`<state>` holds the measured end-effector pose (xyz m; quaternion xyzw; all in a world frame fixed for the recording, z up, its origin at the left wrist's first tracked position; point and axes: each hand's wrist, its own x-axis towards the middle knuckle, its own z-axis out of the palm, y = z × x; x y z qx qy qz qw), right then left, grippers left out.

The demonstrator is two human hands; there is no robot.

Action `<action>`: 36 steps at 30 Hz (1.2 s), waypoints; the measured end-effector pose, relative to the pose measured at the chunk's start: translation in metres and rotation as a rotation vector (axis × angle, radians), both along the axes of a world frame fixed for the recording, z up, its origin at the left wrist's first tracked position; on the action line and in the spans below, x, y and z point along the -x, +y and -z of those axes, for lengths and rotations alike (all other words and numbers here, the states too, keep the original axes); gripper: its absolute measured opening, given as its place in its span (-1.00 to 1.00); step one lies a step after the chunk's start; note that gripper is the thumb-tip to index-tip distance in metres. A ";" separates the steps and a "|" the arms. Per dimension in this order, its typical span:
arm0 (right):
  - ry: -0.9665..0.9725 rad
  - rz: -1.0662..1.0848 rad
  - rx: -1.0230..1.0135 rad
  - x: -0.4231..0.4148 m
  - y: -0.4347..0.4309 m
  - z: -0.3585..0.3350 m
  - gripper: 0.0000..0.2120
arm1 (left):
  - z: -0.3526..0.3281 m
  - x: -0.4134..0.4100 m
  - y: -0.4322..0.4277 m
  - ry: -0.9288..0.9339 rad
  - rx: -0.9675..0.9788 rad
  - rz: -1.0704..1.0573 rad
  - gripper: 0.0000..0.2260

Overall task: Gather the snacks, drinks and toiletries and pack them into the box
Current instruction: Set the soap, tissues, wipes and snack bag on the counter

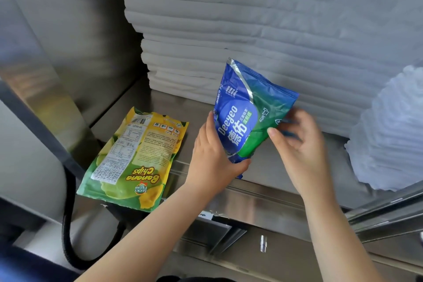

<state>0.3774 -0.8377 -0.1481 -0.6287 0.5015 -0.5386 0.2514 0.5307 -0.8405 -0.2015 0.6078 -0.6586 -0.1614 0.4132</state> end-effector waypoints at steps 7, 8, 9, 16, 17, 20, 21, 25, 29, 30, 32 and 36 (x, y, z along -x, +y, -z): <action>0.799 -0.009 0.463 0.014 -0.006 -0.022 -0.55 | -0.002 -0.022 -0.001 -0.254 0.037 0.175 -0.08; 0.830 -0.073 0.362 0.014 -0.008 -0.020 -0.54 | -0.002 -0.027 -0.002 -0.327 0.039 0.221 -0.09; 0.865 -0.125 0.259 0.016 -0.009 -0.015 -0.52 | -0.001 -0.032 -0.003 -0.406 0.040 0.262 -0.10; 0.985 -0.328 -0.190 0.033 -0.004 0.036 -0.34 | 0.007 -0.044 -0.009 -0.635 -0.092 0.471 -0.11; 0.995 -0.343 -0.214 0.033 -0.003 0.042 -0.32 | 0.006 -0.045 -0.011 -0.637 -0.112 0.484 -0.11; 0.994 -0.352 -0.245 0.034 -0.002 0.052 -0.24 | 0.006 -0.046 -0.016 -0.684 -0.138 0.507 -0.11; 0.986 -0.351 -0.251 0.034 -0.002 0.054 -0.22 | 0.007 -0.047 -0.017 -0.705 -0.138 0.509 -0.10; 0.974 -0.346 -0.254 0.034 -0.003 0.060 -0.20 | 0.011 -0.049 -0.020 -0.816 -0.170 0.549 -0.11; 0.951 -0.341 -0.261 0.036 -0.001 0.063 -0.24 | 0.010 -0.053 -0.016 -0.895 -0.170 0.528 -0.15; 0.962 -0.325 -0.256 0.035 -0.001 0.063 -0.23 | 0.009 -0.052 -0.013 -0.885 -0.171 0.507 -0.17; 0.974 -0.266 -0.226 0.028 -0.001 0.064 -0.22 | 0.010 -0.046 -0.007 -0.813 -0.175 0.453 -0.22; 0.985 -0.277 -0.187 0.004 0.001 0.068 -0.32 | 0.018 -0.029 0.001 -0.768 -0.146 0.350 -0.31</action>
